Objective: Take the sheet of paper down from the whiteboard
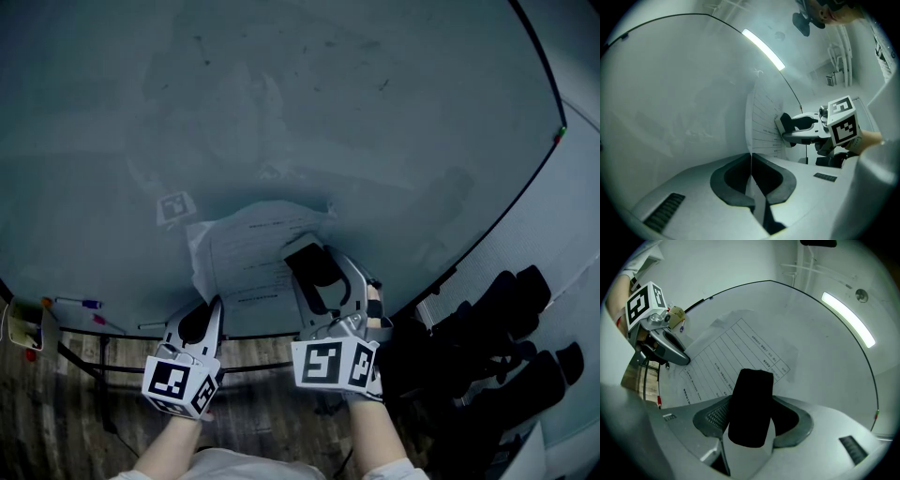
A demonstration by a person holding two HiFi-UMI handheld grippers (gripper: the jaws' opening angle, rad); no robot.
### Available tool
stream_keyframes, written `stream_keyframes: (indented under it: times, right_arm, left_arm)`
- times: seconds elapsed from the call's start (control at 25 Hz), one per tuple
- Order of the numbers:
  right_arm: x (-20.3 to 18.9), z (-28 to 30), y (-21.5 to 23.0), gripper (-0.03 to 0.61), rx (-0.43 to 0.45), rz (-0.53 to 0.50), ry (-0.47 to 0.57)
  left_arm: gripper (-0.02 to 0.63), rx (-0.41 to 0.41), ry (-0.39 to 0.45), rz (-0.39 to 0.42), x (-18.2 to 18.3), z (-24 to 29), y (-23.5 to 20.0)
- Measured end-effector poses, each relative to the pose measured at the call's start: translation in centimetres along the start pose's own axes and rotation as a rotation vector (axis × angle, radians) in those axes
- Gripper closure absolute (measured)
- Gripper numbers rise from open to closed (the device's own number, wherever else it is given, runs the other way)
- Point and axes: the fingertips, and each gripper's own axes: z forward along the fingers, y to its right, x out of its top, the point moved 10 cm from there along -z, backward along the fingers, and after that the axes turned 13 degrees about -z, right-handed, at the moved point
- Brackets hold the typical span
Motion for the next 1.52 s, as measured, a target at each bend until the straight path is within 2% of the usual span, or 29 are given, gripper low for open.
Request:
stream_keyframes:
  times: [0.8, 1.52]
  right_arm:
    - [-0.8, 0.0, 0.0, 0.318, 0.007, 0.012, -0.035]
    - [-1.5, -0.2, 0.1, 0.318, 0.011, 0.033, -0.069]
  left_arm:
    - [0.598, 0.018, 0.009, -0.001, -0.2, -0.6, -0.8]
    - [0.598, 0.037, 0.018, -0.087, 0.1, -1.8, -1.6]
